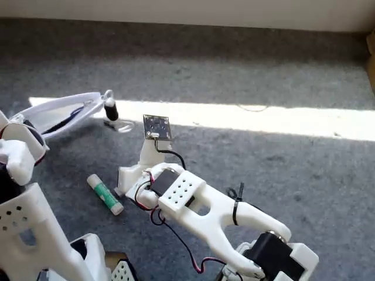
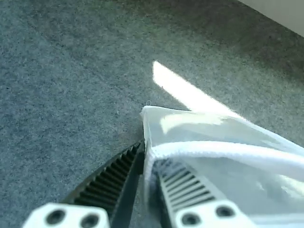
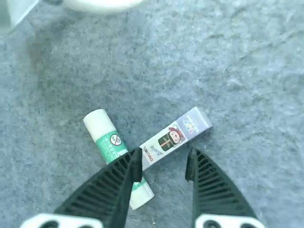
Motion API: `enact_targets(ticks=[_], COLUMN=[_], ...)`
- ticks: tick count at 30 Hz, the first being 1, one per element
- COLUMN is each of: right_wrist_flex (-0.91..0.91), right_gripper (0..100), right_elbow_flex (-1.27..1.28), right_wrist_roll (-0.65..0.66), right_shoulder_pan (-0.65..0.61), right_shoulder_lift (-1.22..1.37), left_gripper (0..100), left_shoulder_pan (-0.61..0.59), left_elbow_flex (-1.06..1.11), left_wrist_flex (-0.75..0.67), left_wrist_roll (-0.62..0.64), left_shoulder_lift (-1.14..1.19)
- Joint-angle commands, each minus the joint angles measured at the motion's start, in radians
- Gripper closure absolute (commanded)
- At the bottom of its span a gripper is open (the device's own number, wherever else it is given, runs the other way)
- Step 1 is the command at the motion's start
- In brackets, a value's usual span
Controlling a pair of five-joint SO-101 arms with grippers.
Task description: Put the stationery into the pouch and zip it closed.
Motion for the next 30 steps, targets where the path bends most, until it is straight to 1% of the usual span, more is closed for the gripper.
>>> enact_targets(ticks=[1,6,10,17,20,26,30], right_wrist_flex=[-0.031,-0.027,-0.022,0.114,0.116,0.117,0.117], right_gripper=[84.7,84.7,84.7,84.3,84.3,84.3,84.3], right_elbow_flex=[-0.061,-0.097,-0.136,-0.262,-0.286,-0.337,-0.340], right_wrist_roll=[-0.040,-0.081,-0.080,-0.081,-0.081,-0.081,-0.081], right_shoulder_pan=[-0.004,0.010,0.019,0.019,0.021,0.065,0.067], right_shoulder_lift=[-0.001,0.035,0.096,0.194,0.240,0.298,0.329], left_gripper=[99,99,99,99,99,99,99], left_shoulder_pan=[-0.013,-0.012,-0.012,-0.012,-0.012,-0.012,-0.012], left_elbow_flex=[0.030,0.041,0.044,0.045,0.045,0.045,0.045], left_wrist_flex=[-0.083,-0.091,-0.091,-0.091,-0.091,-0.091,-0.091], left_wrist_roll=[0.011,0.009,0.009,0.009,0.009,0.008,0.008], left_shoulder_lift=[-0.065,-0.065,-0.064,-0.064,-0.064,-0.064,-0.064])
